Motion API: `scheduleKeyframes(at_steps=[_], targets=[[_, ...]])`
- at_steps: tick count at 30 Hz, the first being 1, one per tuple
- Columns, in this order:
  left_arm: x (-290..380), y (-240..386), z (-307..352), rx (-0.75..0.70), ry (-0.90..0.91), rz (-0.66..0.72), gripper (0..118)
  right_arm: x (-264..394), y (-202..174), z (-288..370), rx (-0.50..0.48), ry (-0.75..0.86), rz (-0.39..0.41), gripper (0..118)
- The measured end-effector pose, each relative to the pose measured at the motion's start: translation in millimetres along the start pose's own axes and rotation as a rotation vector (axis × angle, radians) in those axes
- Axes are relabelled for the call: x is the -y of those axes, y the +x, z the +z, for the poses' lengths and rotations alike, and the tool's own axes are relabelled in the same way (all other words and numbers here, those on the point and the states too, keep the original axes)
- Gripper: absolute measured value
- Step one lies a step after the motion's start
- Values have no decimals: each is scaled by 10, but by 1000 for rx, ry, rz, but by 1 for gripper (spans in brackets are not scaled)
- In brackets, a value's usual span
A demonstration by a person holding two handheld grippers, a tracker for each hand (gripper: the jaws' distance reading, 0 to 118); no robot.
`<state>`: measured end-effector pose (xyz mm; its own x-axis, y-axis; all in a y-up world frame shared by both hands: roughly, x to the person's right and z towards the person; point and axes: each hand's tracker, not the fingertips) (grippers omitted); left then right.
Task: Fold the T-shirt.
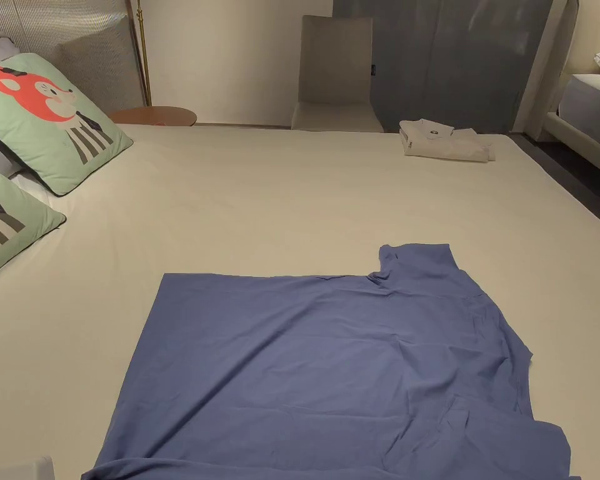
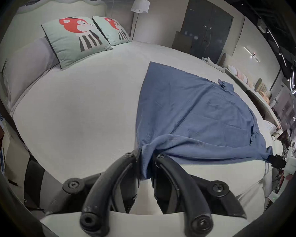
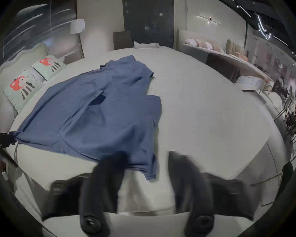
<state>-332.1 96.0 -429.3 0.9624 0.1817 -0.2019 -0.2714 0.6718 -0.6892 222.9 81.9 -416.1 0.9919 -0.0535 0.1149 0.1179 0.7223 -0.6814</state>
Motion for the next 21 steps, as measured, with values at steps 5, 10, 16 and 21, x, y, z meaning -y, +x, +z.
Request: scheduleKeyframes(at_steps=[5,10,16,21], targets=[[-8,-37,-18,5,0,29,7,-69,-9,51,-69,26,25,4],[-91,-30,69,14,19,48,7,-227,-13,217,-73,107,31,2],[-544,42,96,37,85,54,7,-753,1,282,-84,241,3,2],[-1111,102,-230,50,111,65,7,-1328,-51,-59,-58,278,5,2]])
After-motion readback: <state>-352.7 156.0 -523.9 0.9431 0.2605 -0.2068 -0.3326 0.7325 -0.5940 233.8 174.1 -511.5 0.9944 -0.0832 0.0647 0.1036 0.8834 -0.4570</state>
